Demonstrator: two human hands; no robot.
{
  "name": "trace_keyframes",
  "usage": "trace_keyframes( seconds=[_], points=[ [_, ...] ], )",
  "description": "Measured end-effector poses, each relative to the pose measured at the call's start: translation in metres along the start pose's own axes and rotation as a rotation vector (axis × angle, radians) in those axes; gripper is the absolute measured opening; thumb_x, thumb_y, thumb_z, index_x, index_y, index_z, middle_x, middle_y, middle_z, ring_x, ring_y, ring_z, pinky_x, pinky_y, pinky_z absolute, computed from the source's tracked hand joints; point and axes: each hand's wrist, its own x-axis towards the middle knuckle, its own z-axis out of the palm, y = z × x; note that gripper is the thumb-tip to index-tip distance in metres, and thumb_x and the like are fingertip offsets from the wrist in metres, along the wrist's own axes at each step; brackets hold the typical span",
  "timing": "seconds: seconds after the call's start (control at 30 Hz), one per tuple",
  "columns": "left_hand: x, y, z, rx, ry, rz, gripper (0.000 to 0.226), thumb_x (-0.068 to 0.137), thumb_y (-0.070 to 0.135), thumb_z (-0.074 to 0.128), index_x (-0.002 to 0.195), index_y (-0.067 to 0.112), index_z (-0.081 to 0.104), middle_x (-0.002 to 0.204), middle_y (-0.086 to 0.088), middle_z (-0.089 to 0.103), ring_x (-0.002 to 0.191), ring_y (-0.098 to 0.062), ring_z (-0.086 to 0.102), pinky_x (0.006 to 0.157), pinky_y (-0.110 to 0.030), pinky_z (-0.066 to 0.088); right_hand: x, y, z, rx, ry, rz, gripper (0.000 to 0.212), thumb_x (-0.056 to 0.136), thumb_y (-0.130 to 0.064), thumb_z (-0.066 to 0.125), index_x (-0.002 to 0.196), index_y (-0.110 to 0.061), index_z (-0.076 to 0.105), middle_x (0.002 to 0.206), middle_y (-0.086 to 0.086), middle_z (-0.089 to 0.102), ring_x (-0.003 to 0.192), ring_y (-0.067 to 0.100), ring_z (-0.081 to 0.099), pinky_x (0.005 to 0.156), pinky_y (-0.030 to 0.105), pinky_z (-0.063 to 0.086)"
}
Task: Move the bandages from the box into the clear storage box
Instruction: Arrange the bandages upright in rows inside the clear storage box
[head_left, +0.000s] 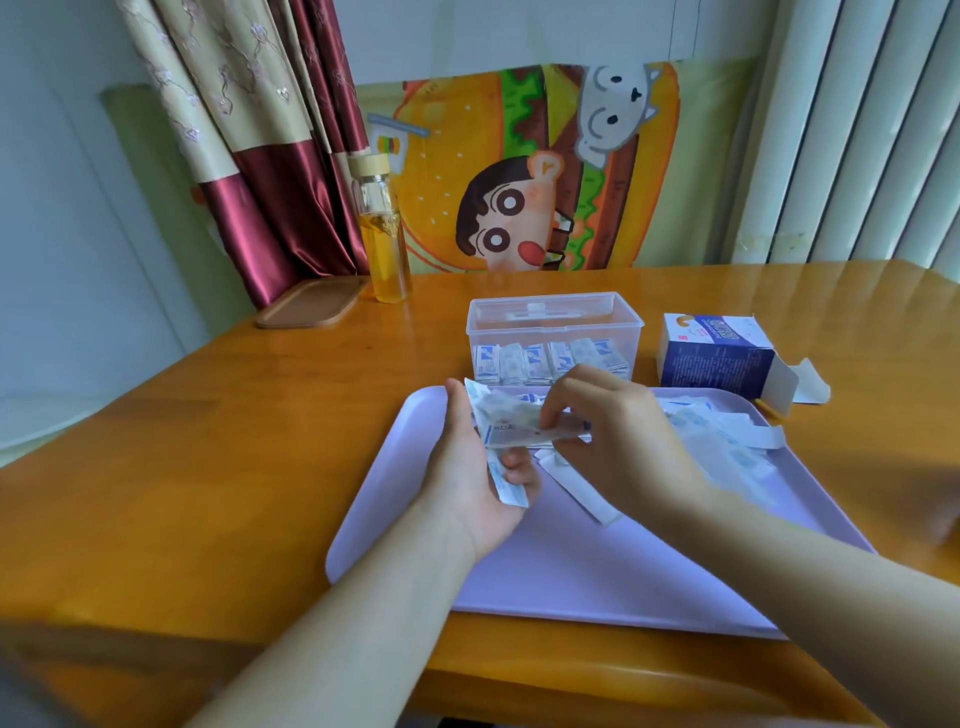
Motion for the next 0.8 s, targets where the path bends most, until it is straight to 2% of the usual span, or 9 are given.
trace_keyframes(
  seconds=[0.07,0.17,0.3,0.37,0.43,0.5,0.6,0.73,0.8],
  points=[
    [-0.001,0.001,0.0,0.028,-0.053,0.019,0.07,0.083,0.074,0.033,0.122,0.02,0.055,0.066,0.003,0.048,0.044,-0.004,0.037,0.039,-0.013,0.025,-0.004,0.0,0.001,-0.02,-0.034,-0.074,0.019,0.061,0.003,0.057,0.072,-0.011,0.063,0.076,0.0,0.058,0.062,0.019,0.054,0.049,0.034,0.049],
    [-0.006,0.001,0.002,0.06,-0.096,0.055,0.061,0.085,0.069,0.038,0.112,0.019,0.059,0.068,0.003,0.054,0.049,-0.004,0.041,0.041,-0.012,0.026,-0.005,-0.001,0.001,-0.018,-0.038,-0.109,0.015,0.066,0.003,0.058,0.073,-0.009,0.065,0.078,0.002,0.058,0.065,0.023,0.057,0.048,0.038,0.05],
    [-0.008,0.003,0.003,0.038,-0.062,0.068,0.021,0.096,0.034,0.047,0.101,0.018,0.06,0.07,0.001,0.059,0.052,-0.004,0.048,0.044,-0.013,0.028,-0.006,-0.005,0.0,0.016,-0.063,-0.169,0.013,0.078,-0.006,0.06,0.083,-0.009,0.071,0.081,0.004,0.061,0.069,0.024,0.06,0.052,0.039,0.052],
    [-0.008,0.004,0.002,0.027,-0.035,0.062,0.018,0.096,0.021,0.046,0.107,0.017,0.06,0.081,0.0,0.063,0.064,-0.006,0.052,0.051,-0.015,0.03,-0.007,-0.006,-0.001,0.008,-0.106,-0.218,0.018,0.086,-0.015,0.056,0.092,-0.012,0.073,0.085,0.003,0.065,0.072,0.027,0.06,0.054,0.04,0.052],
    [-0.008,0.006,0.0,0.006,-0.012,0.069,0.021,0.096,0.017,0.045,0.111,0.017,0.06,0.089,0.0,0.068,0.075,-0.009,0.052,0.059,-0.018,0.029,-0.008,-0.006,-0.005,-0.016,-0.162,-0.259,0.021,0.085,-0.01,0.058,0.1,-0.013,0.073,0.09,0.001,0.069,0.072,0.029,0.059,0.054,0.041,0.052],
    [-0.007,0.009,0.0,0.008,0.017,0.08,0.016,0.096,0.019,0.049,0.107,0.02,0.06,0.082,0.003,0.071,0.07,-0.009,0.052,0.054,-0.017,0.03,-0.007,-0.007,-0.01,-0.019,-0.226,-0.281,0.029,0.083,-0.005,0.059,0.107,-0.014,0.071,0.099,0.0,0.071,0.076,0.029,0.061,0.058,0.041,0.053],
    [0.0,0.015,-0.004,-0.008,0.122,0.113,0.013,0.094,0.022,0.056,0.107,0.022,0.058,0.071,0.007,0.072,0.047,-0.006,0.05,0.039,-0.014,0.031,-0.004,-0.004,-0.017,0.026,-0.231,-0.277,0.031,0.089,-0.016,0.052,0.116,-0.013,0.067,0.105,0.001,0.071,0.088,0.024,0.065,0.068,0.038,0.055],
    [0.009,0.027,-0.011,-0.049,0.261,0.243,0.008,0.097,0.021,0.049,0.103,0.022,0.056,0.078,0.009,0.068,0.069,-0.006,0.053,0.062,-0.02,0.039,-0.001,0.006,-0.019,0.029,-0.12,-0.155,0.032,0.086,-0.008,0.057,0.116,-0.013,0.067,0.107,0.001,0.068,0.096,0.02,0.064,0.077,0.038,0.054],
    [0.011,0.033,-0.013,-0.119,0.283,0.292,0.008,0.099,0.019,0.046,0.101,0.019,0.053,0.082,0.005,0.06,0.075,-0.008,0.054,0.073,-0.027,0.043,-0.006,0.005,-0.016,-0.032,-0.219,-0.16,0.033,0.087,-0.016,0.055,0.117,-0.018,0.066,0.108,0.0,0.066,0.096,0.021,0.062,0.076,0.04,0.054]
  ],
)
